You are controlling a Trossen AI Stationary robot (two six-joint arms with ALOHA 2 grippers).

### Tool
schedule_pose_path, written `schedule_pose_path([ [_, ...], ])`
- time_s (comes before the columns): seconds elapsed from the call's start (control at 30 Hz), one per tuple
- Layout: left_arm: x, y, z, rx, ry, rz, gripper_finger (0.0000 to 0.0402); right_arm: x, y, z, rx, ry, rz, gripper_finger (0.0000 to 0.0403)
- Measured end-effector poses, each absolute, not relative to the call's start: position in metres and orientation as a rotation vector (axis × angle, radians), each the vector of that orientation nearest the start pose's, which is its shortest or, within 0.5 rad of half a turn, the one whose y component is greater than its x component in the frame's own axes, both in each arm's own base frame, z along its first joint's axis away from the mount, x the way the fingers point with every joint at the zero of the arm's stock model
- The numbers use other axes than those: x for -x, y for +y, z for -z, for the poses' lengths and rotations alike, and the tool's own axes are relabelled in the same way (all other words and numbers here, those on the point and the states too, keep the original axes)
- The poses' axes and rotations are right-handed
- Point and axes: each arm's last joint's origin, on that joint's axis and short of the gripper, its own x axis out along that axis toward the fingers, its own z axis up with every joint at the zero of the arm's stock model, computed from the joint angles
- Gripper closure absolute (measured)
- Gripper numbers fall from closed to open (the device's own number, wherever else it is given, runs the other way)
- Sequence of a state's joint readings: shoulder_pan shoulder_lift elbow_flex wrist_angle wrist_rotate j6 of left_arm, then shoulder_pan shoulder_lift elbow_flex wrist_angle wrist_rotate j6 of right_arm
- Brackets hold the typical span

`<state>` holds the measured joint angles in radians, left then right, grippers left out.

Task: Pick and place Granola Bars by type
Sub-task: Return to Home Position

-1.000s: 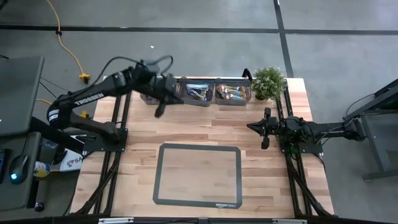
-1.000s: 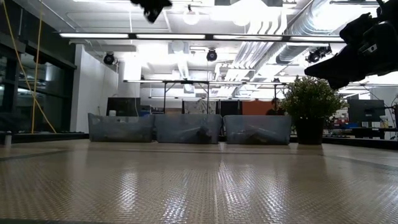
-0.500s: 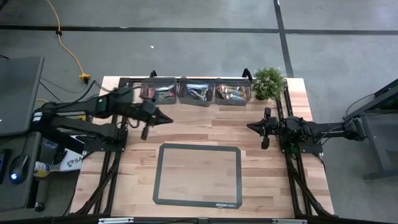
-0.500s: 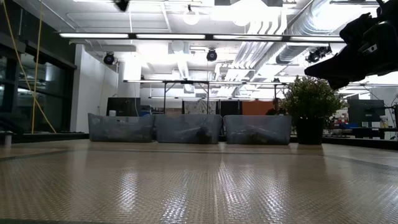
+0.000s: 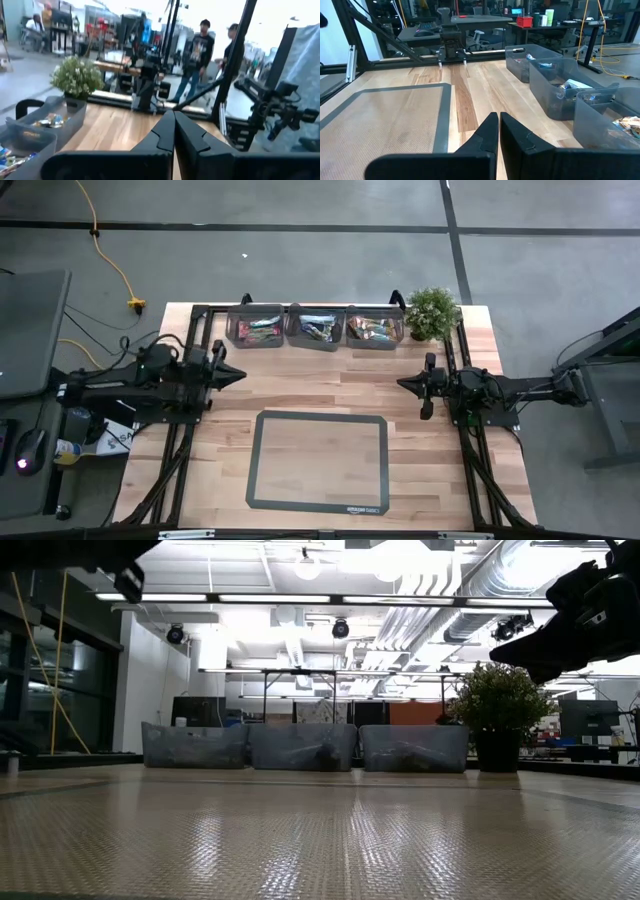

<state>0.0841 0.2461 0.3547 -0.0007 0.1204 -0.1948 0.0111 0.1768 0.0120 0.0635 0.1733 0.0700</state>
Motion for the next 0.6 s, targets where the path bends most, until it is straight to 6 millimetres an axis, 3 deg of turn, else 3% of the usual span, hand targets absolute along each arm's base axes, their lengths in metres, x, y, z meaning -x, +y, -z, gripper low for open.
schedule_pose_path([
  [0.43,-0.084,0.004,-0.223,0.231,-0.160,0.053,0.0401,-0.107,-0.004,-0.159,-0.060,0.095,0.165,0.0402],
  [0.6,-0.085,0.004,-0.215,0.243,-0.150,0.056,0.0401,-0.107,-0.004,-0.159,-0.060,0.095,0.165,0.0402],
])
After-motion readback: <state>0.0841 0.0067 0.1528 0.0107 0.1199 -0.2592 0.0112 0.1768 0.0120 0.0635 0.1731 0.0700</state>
